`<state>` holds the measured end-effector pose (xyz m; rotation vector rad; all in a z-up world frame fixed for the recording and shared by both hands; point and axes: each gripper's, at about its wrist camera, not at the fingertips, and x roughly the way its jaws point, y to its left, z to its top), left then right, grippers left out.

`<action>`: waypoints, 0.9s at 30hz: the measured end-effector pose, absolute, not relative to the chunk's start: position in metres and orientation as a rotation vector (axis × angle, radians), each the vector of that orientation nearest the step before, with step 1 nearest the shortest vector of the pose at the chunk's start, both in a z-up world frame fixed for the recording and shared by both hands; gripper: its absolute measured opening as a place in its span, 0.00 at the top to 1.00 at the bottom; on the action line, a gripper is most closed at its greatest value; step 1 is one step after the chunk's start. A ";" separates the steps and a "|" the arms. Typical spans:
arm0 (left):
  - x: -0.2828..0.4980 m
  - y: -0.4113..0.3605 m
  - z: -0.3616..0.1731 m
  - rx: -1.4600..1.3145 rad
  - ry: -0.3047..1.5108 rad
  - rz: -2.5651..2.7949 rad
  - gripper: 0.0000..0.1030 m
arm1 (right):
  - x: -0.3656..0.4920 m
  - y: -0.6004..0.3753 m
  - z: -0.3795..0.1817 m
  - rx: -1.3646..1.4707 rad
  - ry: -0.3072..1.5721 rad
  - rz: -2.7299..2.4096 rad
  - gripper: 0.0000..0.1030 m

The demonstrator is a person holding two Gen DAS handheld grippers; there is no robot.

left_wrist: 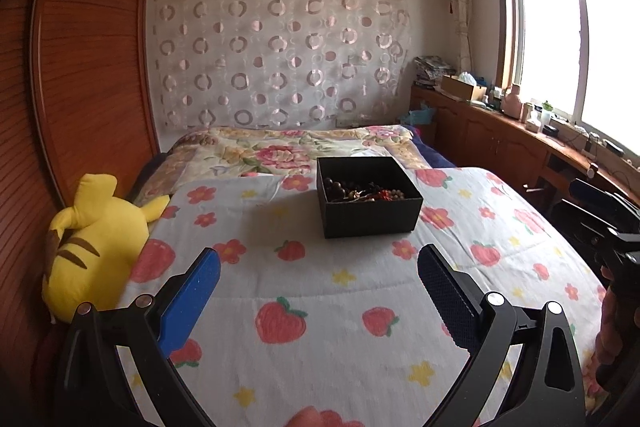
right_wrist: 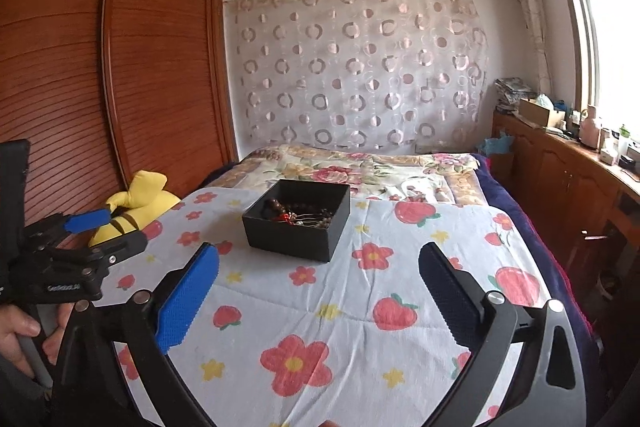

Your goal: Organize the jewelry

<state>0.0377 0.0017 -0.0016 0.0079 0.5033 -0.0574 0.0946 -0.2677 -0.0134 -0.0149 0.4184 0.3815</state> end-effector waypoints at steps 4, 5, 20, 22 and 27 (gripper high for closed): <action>0.034 0.001 -0.002 0.023 0.503 -0.042 0.07 | 0.094 -0.267 -0.018 -0.013 0.419 0.374 0.02; 0.034 0.001 -0.003 0.020 0.506 -0.040 0.07 | 0.093 -0.267 -0.019 -0.015 0.418 0.370 0.02; 0.030 0.000 -0.005 0.013 0.499 -0.027 0.07 | 0.095 -0.270 -0.021 0.001 0.412 0.363 0.02; 0.029 0.000 -0.006 0.019 0.493 -0.022 0.07 | 0.095 -0.270 -0.021 0.000 0.413 0.363 0.02; 0.029 -0.001 -0.005 0.017 0.494 -0.023 0.07 | 0.095 -0.270 -0.021 0.000 0.411 0.361 0.02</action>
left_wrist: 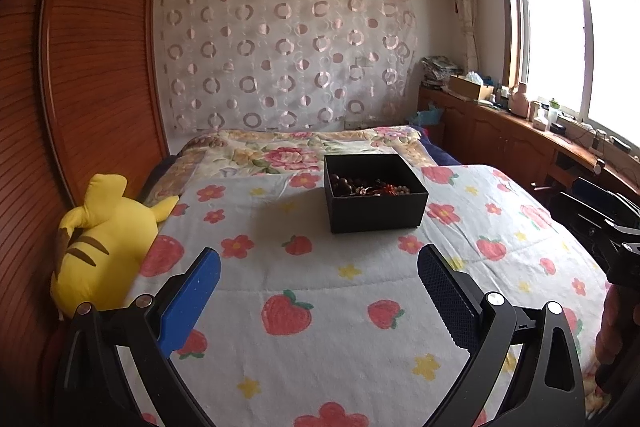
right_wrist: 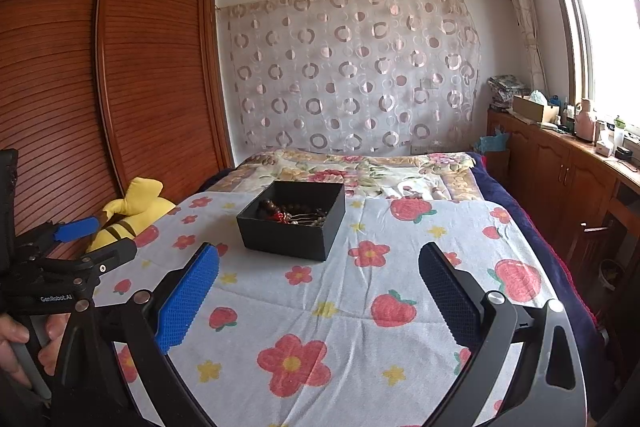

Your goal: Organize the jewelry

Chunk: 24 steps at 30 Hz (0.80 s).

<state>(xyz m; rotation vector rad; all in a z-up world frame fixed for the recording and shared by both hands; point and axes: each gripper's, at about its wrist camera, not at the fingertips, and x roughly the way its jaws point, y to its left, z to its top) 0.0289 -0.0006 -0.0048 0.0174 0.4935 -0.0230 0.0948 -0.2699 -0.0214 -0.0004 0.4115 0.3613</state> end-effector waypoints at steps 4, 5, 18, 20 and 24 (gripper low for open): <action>0.029 0.000 -0.005 0.015 0.488 -0.020 0.07 | 0.094 -0.270 -0.021 0.001 0.411 0.360 0.02; 0.029 0.001 -0.005 0.014 0.485 -0.019 0.07 | 0.094 -0.270 -0.022 0.002 0.410 0.359 0.02; 0.027 0.002 0.001 0.002 0.460 -0.009 0.07 | 0.090 -0.270 -0.018 0.003 0.402 0.344 0.02; 0.027 0.002 0.002 0.000 0.458 -0.009 0.07 | 0.090 -0.270 -0.018 0.004 0.401 0.341 0.02; 0.027 0.002 0.002 0.001 0.455 -0.007 0.07 | 0.089 -0.271 -0.017 0.006 0.398 0.333 0.02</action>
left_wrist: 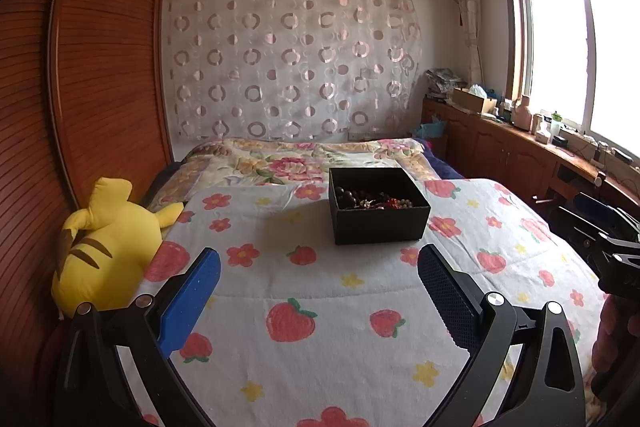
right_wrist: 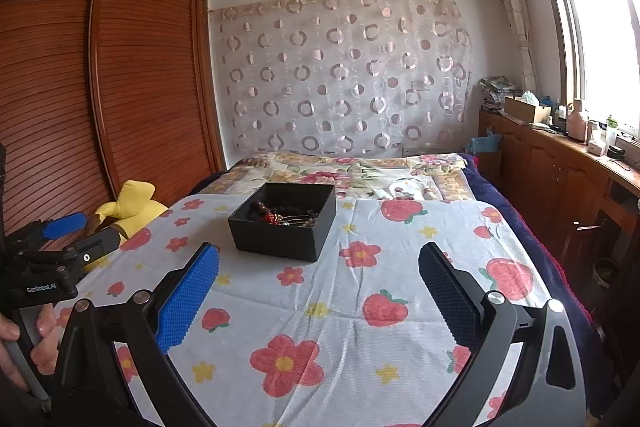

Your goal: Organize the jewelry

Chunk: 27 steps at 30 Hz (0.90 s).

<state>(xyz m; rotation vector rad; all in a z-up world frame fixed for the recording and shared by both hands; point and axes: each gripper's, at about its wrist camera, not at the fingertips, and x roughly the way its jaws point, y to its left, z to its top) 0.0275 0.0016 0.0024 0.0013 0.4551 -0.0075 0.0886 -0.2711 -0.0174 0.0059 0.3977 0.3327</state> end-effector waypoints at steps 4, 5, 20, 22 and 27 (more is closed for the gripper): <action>0.027 0.002 0.002 0.001 0.456 -0.009 0.07 | 0.089 -0.272 -0.018 0.011 0.396 0.322 0.02; 0.028 0.002 0.002 0.002 0.455 -0.008 0.07 | 0.089 -0.271 -0.018 0.012 0.396 0.322 0.02; 0.027 0.002 0.006 0.001 0.450 -0.005 0.07 | 0.090 -0.270 -0.019 0.013 0.390 0.321 0.02; 0.027 0.002 0.005 0.000 0.450 -0.005 0.07 | 0.090 -0.270 -0.019 0.013 0.391 0.321 0.02; 0.028 0.002 0.006 -0.001 0.451 -0.006 0.07 | 0.090 -0.269 -0.018 0.013 0.391 0.323 0.02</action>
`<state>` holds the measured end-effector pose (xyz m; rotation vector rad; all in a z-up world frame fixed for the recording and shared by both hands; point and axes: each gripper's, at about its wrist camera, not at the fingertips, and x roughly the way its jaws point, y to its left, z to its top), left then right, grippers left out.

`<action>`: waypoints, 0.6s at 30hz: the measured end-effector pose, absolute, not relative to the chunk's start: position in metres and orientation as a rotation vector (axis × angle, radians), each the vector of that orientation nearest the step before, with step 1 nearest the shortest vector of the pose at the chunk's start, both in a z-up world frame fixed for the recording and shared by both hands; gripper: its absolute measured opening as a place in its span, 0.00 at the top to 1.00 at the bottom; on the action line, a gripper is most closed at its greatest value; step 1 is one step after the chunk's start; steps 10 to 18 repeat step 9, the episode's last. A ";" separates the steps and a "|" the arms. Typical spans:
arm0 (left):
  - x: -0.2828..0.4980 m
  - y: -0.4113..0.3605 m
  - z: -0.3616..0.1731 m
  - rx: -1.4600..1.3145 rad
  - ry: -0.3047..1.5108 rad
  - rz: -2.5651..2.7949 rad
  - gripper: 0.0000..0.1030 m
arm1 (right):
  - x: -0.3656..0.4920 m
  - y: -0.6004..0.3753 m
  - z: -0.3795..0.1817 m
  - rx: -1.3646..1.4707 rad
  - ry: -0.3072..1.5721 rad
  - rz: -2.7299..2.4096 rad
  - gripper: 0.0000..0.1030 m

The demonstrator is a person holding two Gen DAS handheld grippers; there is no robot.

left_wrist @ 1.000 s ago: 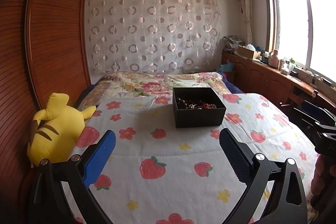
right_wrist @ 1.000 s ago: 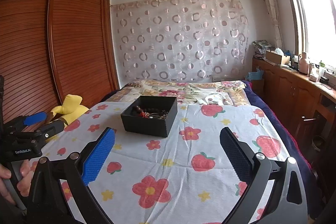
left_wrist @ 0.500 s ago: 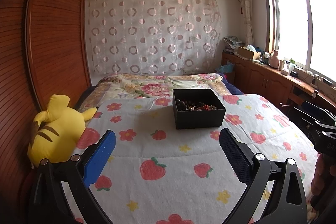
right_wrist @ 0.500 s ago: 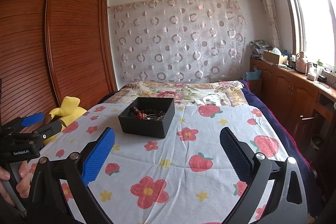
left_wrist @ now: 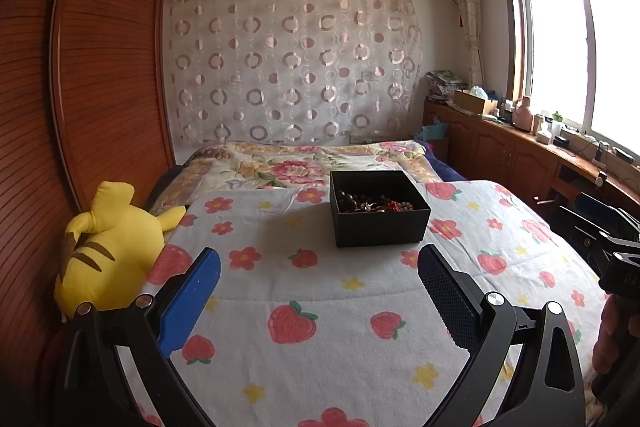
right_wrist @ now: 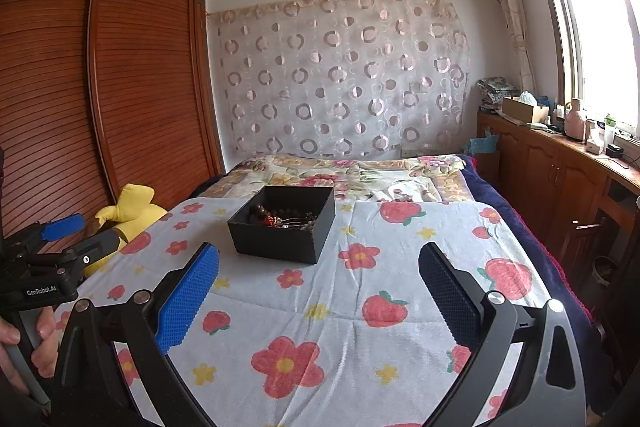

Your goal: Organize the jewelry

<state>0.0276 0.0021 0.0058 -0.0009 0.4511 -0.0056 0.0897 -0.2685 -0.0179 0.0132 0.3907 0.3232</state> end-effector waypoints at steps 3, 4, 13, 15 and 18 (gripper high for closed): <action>0.028 0.002 0.007 0.001 0.450 -0.005 0.07 | 0.090 -0.269 -0.018 0.012 0.392 0.321 0.02; 0.027 0.002 0.006 0.000 0.450 -0.007 0.07 | 0.090 -0.269 -0.019 0.014 0.393 0.321 0.02; 0.028 0.003 0.007 -0.001 0.450 -0.010 0.07 | 0.089 -0.268 -0.018 0.018 0.393 0.321 0.02; 0.028 0.003 0.007 -0.001 0.450 -0.010 0.07 | 0.089 -0.268 -0.018 0.018 0.393 0.321 0.02; 0.028 0.003 0.007 -0.001 0.450 -0.010 0.07 | 0.089 -0.268 -0.018 0.018 0.393 0.321 0.02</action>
